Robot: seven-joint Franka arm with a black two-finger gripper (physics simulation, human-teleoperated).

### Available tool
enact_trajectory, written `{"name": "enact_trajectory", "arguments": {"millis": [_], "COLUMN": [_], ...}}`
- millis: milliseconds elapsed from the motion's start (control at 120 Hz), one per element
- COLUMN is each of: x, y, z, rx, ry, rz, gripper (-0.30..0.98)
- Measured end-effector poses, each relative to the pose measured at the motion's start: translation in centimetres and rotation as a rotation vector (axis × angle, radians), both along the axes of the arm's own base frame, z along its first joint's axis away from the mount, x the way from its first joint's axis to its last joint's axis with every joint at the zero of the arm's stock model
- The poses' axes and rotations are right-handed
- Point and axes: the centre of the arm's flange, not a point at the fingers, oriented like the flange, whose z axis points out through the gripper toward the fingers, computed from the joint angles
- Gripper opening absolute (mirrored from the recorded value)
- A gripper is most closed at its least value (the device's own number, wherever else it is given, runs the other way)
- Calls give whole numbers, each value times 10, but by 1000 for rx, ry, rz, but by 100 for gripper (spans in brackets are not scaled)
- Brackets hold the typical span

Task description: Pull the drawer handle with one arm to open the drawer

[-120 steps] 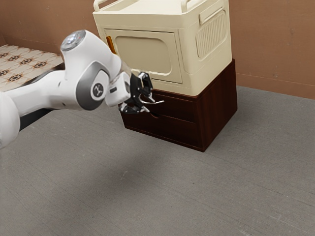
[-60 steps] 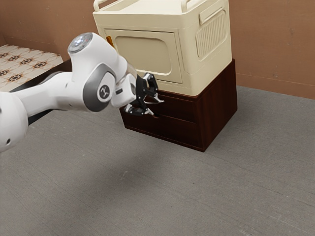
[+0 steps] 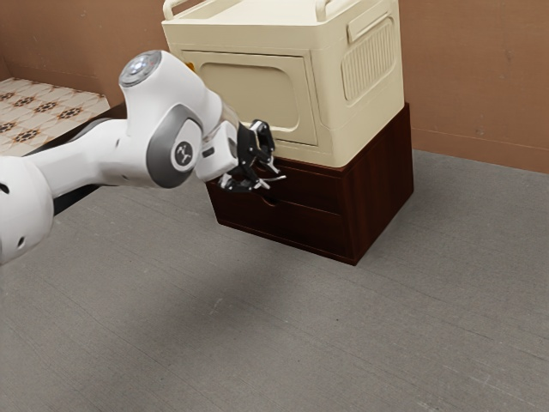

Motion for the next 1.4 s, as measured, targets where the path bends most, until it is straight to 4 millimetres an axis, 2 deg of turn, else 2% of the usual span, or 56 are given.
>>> {"name": "enact_trajectory", "arguments": {"millis": [575,725,1400], "x": [0,-3,-16], "y": [14,16,16], "z": [-12,-5,2], "rx": [-7,-16,-30], "ry": [33,61,214], "rz": [23,30,41], "gripper": [15,15,13]}}
